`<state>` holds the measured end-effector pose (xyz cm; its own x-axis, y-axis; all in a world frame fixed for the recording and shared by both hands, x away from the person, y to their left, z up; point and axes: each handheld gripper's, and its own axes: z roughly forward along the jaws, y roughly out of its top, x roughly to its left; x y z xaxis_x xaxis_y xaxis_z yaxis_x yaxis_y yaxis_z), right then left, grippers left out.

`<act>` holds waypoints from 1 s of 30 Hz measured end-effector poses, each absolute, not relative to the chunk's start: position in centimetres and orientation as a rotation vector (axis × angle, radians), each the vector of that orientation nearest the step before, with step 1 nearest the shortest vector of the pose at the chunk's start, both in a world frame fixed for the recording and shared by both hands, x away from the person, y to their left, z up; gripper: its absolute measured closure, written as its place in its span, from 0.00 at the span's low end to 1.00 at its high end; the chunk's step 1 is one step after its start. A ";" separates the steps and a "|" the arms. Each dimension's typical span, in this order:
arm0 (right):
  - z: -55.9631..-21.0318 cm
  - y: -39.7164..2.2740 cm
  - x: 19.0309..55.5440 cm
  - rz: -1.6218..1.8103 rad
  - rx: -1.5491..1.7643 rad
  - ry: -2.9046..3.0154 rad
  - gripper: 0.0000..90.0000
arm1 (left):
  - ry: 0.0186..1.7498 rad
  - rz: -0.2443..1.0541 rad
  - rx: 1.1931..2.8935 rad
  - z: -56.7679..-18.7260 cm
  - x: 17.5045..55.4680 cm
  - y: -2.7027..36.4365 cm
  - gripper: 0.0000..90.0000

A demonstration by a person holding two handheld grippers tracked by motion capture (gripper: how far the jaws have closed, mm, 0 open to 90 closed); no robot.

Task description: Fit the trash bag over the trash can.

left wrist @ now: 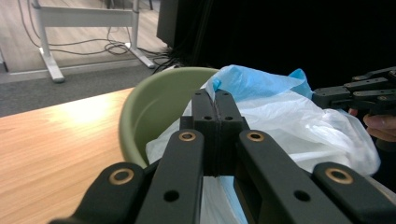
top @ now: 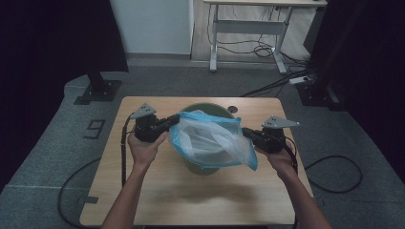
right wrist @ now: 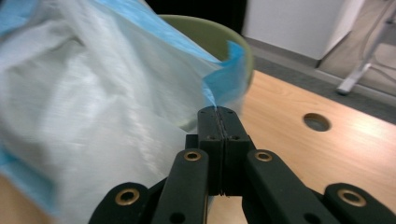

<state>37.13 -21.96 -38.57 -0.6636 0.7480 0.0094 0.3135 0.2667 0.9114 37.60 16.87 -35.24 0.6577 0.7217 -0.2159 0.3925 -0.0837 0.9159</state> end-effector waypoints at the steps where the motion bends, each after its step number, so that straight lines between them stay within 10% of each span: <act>1: -38.6 -22.0 37.4 1.353 0.963 2.101 0.98 | 0.918 0.350 1.701 -35.2 37.8 17.0 0.99; 30: -43.4 -19.8 46.6 1.369 1.117 1.952 0.98 | 1.129 0.270 1.717 -40.3 44.1 19.8 0.99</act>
